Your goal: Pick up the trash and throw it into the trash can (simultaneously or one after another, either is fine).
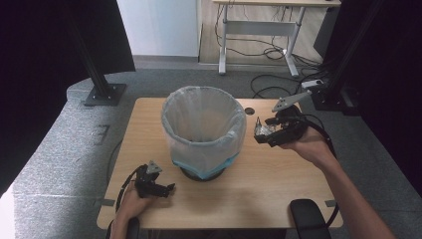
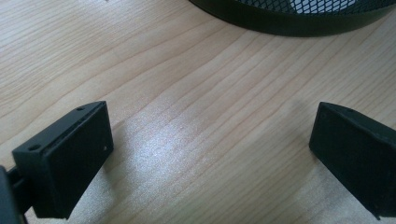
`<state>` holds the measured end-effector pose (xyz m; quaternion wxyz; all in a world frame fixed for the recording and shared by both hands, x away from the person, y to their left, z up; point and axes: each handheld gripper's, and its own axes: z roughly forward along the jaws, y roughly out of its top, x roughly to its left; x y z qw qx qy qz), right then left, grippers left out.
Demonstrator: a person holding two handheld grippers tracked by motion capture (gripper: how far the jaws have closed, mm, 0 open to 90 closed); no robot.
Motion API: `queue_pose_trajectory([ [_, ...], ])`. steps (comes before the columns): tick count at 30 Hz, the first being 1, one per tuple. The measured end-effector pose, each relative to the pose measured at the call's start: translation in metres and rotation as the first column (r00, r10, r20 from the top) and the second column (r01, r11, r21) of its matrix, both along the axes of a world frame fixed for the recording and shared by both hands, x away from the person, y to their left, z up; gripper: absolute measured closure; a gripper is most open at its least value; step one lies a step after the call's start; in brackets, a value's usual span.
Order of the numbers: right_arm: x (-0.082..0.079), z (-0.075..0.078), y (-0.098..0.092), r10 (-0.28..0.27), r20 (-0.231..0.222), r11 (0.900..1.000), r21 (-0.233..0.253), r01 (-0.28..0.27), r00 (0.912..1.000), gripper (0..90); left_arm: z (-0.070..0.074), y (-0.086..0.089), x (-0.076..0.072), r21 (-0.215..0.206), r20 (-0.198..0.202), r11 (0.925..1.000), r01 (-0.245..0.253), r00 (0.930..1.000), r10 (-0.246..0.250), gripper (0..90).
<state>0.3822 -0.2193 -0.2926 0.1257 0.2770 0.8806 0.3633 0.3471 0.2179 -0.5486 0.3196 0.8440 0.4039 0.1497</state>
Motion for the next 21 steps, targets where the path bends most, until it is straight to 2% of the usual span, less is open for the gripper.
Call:
queue_pose_trajectory([
  [8,0.003,0.018,0.008,0.011,0.003,1.0,-0.01,-0.011,0.9999,25.2,0.0,0.0,0.0,0.0,0.0,1.0,0.0,1.0,0.0,0.0],
  [19,0.011,0.046,0.025,0.027,0.007,1.0,0.005,-0.027,0.9996,25.2,0.0,0.0,0.0,0.0,0.0,1.0,0.0,1.0,0.0,0.0],
  [21,0.012,0.047,0.027,0.03,0.008,1.0,0.007,-0.03,0.9995,25.2,0.0,0.0,0.0,0.0,0.0,1.0,0.0,1.0,0.0,0.0],
])
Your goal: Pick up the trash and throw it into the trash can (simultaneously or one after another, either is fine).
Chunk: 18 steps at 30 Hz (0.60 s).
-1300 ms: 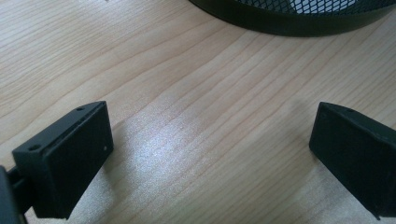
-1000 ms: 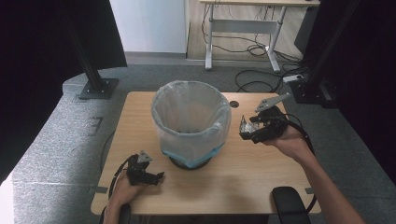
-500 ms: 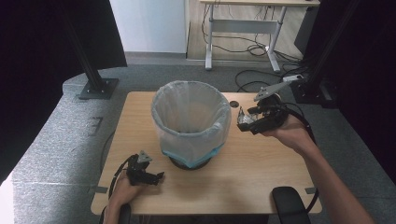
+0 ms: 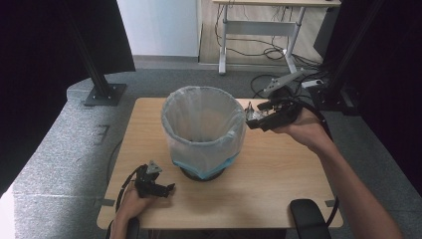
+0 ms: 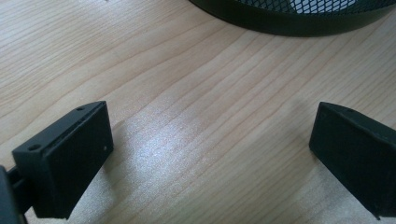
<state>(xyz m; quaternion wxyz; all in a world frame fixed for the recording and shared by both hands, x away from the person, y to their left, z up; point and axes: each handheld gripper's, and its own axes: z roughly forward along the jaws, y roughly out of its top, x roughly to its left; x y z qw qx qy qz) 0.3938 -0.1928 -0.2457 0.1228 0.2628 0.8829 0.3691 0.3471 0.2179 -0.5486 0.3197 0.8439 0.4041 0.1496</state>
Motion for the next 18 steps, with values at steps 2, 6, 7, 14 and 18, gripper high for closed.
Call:
queue_pose_trajectory([
  [2,0.003,0.004,0.005,0.005,0.006,1.0,-0.003,-0.005,1.0,25.2,0.0,0.0,0.0,0.0,0.0,1.0,0.0,1.0,0.0,0.0],
  [6,0.008,0.009,0.016,0.016,0.019,1.0,-0.01,-0.015,0.9997,25.2,0.0,0.0,0.0,0.0,0.0,1.0,0.0,1.0,0.0,0.0],
  [7,0.009,0.01,0.018,0.018,0.019,1.0,-0.01,-0.018,0.9997,25.2,0.0,0.0,0.0,0.0,0.0,1.0,0.0,1.0,0.0,0.0],
  [14,0.018,0.019,0.04,0.038,0.034,0.999,-0.018,-0.038,0.9987,25.2,0.0,0.0,0.0,0.0,0.0,1.0,0.0,1.0,0.0,0.0],
  [18,0.024,0.021,0.055,0.046,0.037,0.999,-0.029,-0.045,0.9983,25.2,0.0,0.0,0.0,-0.001,0.0,1.0,0.001,1.0,-0.001,0.0],
])
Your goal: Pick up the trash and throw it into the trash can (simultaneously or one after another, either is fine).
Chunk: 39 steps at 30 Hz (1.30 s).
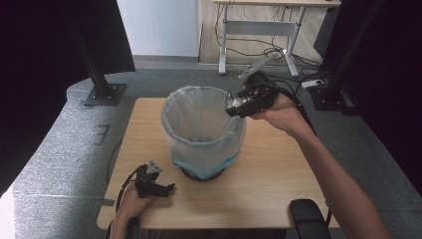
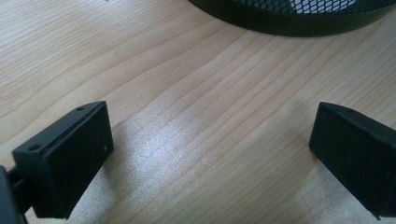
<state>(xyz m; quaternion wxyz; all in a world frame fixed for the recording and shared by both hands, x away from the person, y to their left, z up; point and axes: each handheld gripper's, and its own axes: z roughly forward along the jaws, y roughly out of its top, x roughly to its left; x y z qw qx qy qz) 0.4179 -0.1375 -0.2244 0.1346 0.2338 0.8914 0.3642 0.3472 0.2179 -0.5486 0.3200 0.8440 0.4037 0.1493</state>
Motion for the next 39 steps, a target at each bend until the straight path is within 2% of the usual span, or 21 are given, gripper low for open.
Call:
queue_pose_trajectory([
  [9,0.014,-0.004,0.031,0.016,0.0,1.0,-0.021,-0.016,0.9999,25.2,0.0,0.0,0.0,0.0,0.0,1.0,0.001,1.0,-0.001,0.0],
  [20,0.033,-0.024,0.062,0.027,-0.013,0.999,-0.045,-0.027,0.9996,25.1,0.0,0.0,0.0,0.0,0.0,1.0,0.002,1.0,-0.002,0.0],
  [21,0.035,-0.028,0.066,0.026,-0.016,0.998,-0.058,-0.026,0.9995,25.1,0.0,0.0,0.0,0.001,0.001,1.0,0.001,1.0,-0.001,0.0],
  [32,0.042,-0.047,0.083,0.033,-0.053,0.994,-0.106,-0.039,0.998,24.2,0.0,0.0,0.0,0.0,0.0,1.0,0.003,1.0,-0.003,0.0],
  [36,0.044,-0.054,0.089,0.054,-0.084,0.989,-0.13,-0.065,0.995,19.2,0.0,0.0,0.0,0.001,0.0,1.0,0.003,1.0,-0.003,0.0],
  [39,0.043,-0.057,0.091,0.07,-0.068,0.987,-0.137,-0.079,0.9952,12.3,0.0,0.0,0.0,0.001,0.0,1.0,0.003,1.0,-0.003,0.0],
])
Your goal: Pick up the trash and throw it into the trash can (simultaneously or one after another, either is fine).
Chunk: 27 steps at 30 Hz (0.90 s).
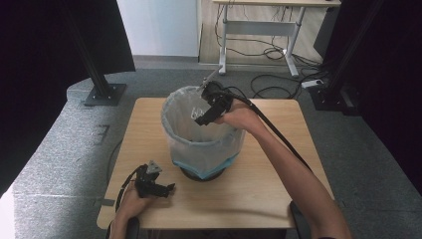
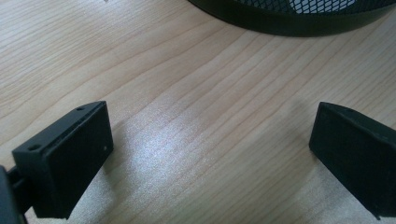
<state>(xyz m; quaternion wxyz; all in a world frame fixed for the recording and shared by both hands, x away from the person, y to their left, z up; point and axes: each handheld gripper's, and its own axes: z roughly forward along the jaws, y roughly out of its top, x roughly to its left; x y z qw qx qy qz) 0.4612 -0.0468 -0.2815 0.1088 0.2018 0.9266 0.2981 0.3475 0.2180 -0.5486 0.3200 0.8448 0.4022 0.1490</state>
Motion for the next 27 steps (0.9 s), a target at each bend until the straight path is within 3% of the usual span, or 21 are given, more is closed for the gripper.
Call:
queue_pose_trajectory([
  [9,-0.003,0.007,-0.006,0.0,0.03,0.999,0.034,-0.001,0.9996,0.1,0.0,0.0,0.0,0.0,0.0,1.0,0.0,1.0,0.0,0.0],
  [27,-0.011,0.017,-0.031,-0.022,0.067,0.996,0.089,0.016,0.9975,0.0,0.0,0.0,0.0,0.0,0.0,1.0,0.0,1.0,0.0,0.0],
])
